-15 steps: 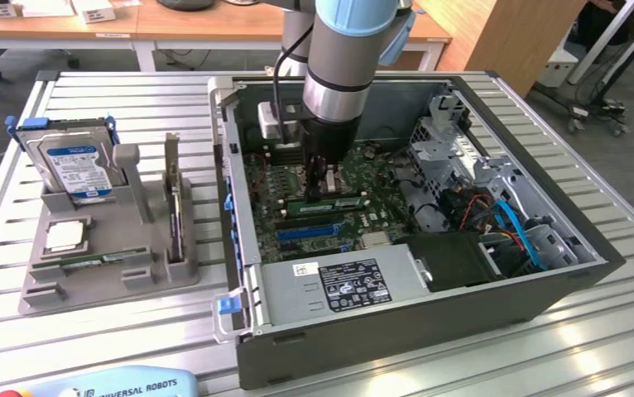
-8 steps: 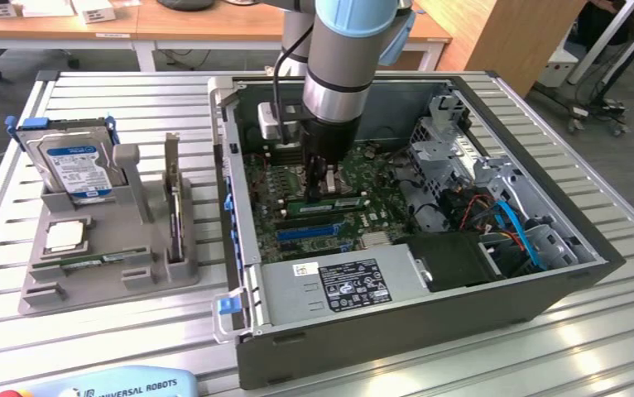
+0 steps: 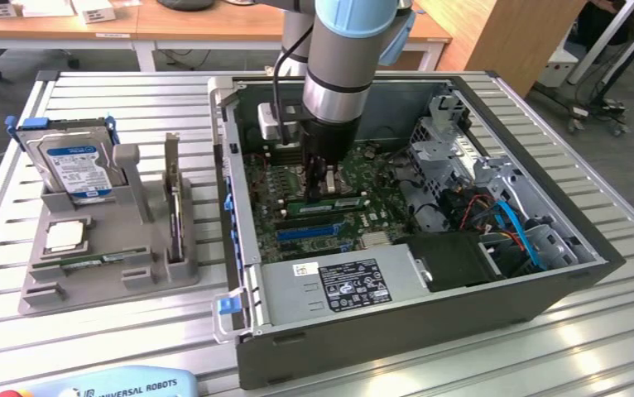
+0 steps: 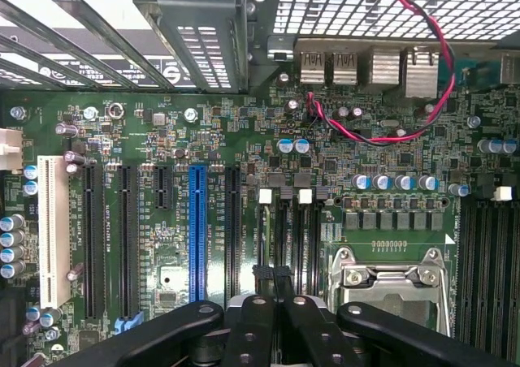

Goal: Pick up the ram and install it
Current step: 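Press down the ram until it locks into place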

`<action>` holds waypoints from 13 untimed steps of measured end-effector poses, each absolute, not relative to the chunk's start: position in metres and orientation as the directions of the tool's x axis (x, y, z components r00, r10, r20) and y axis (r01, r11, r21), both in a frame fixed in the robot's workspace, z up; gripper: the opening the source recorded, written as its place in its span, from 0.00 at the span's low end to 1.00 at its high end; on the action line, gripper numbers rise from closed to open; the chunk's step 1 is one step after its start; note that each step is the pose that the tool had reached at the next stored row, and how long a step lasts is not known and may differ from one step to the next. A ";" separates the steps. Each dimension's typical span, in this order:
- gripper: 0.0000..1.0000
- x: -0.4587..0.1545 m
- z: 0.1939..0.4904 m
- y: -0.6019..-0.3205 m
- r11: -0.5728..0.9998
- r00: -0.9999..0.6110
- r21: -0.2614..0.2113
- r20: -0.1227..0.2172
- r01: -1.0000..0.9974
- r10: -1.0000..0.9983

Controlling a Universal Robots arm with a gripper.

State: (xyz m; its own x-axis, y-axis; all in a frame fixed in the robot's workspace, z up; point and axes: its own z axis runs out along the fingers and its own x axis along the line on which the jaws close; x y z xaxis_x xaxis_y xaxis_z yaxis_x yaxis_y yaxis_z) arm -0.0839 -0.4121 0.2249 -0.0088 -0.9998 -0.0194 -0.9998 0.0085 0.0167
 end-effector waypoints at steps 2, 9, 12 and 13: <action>0.10 -0.084 0.224 -0.412 0.008 -0.009 0.017 -0.019 -1.000 -1.000; 0.10 -0.084 0.224 -0.412 0.008 -0.009 0.017 -0.019 -1.000 -1.000; 0.10 -0.084 0.224 -0.412 0.008 -0.009 0.017 -0.019 -1.000 -1.000; 0.10 -0.084 0.223 -0.412 0.008 -0.009 0.017 -0.020 -1.000 -1.000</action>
State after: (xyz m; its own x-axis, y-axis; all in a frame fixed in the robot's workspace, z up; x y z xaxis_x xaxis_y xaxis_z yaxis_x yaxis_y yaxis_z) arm -0.0839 -0.4122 0.2233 -0.0088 -0.9998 -0.0195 -0.9998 0.0085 0.0165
